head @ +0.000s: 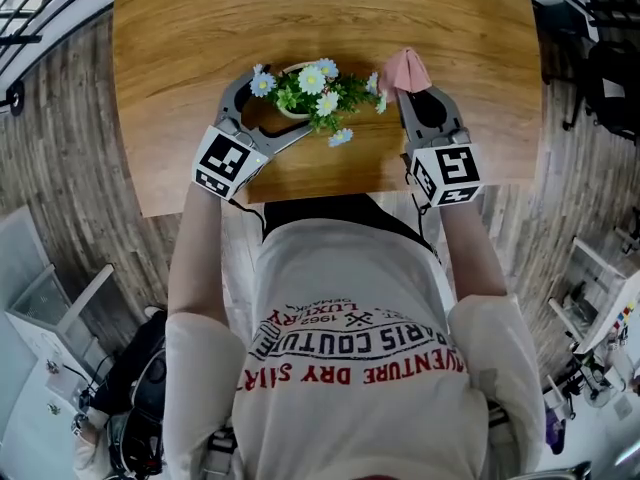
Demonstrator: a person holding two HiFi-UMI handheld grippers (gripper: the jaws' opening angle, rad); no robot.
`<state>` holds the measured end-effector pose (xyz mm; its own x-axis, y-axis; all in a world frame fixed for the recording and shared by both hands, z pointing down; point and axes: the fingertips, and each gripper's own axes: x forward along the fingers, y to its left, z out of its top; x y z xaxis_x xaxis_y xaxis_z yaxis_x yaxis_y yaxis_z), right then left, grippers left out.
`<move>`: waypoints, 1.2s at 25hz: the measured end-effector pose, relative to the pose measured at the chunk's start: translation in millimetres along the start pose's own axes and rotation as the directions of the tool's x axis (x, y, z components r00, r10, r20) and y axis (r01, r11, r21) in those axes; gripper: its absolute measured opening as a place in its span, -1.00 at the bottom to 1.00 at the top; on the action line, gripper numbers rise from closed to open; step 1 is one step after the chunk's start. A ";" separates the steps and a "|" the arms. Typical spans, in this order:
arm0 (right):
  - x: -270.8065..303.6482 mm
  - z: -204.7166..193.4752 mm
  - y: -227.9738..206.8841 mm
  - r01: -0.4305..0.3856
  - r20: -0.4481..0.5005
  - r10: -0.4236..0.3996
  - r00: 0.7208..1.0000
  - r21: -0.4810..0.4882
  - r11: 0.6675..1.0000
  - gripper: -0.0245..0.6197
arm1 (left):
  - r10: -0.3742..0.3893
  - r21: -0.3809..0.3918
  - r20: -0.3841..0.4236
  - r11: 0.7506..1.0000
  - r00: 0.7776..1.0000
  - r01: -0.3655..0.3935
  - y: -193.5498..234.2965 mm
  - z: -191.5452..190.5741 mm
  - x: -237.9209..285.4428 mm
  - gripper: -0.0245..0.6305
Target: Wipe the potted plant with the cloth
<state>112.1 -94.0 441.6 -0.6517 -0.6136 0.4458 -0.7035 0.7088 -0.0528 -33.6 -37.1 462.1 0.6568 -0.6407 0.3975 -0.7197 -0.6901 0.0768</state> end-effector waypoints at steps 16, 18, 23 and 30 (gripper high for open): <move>-43.6 74.0 32.3 -0.031 0.147 0.043 0.988 -0.082 0.996 -0.79 | 0.427 -0.066 0.274 0.902 0.862 -0.426 -2.7 113.3 -106.6 -0.87; -48.2 85.0 38.1 -0.034 0.175 0.053 0.983 -0.107 0.994 -0.79 | 0.437 -0.053 0.289 0.896 0.852 -0.441 -4.5 124.3 -111.8 -0.88; -64.7 110.0 48.0 -0.023 0.230 0.058 0.971 -0.155 0.988 -0.79 | 0.489 -0.056 0.283 0.867 0.825 -0.494 -8.0 144.4 -129.5 -0.88; -72.5 119.5 60.3 -0.014 0.266 0.064 0.962 -0.185 0.983 -0.80 | 0.470 -0.032 0.303 0.874 0.829 -0.484 -19.0 146.4 -137.6 -0.88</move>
<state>83.0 -48.3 299.4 -0.7472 -0.6375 0.1879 -0.6296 0.7695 0.1071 -77.3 14.9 272.1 0.2741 -0.9576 0.0883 -0.9546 -0.2820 -0.0957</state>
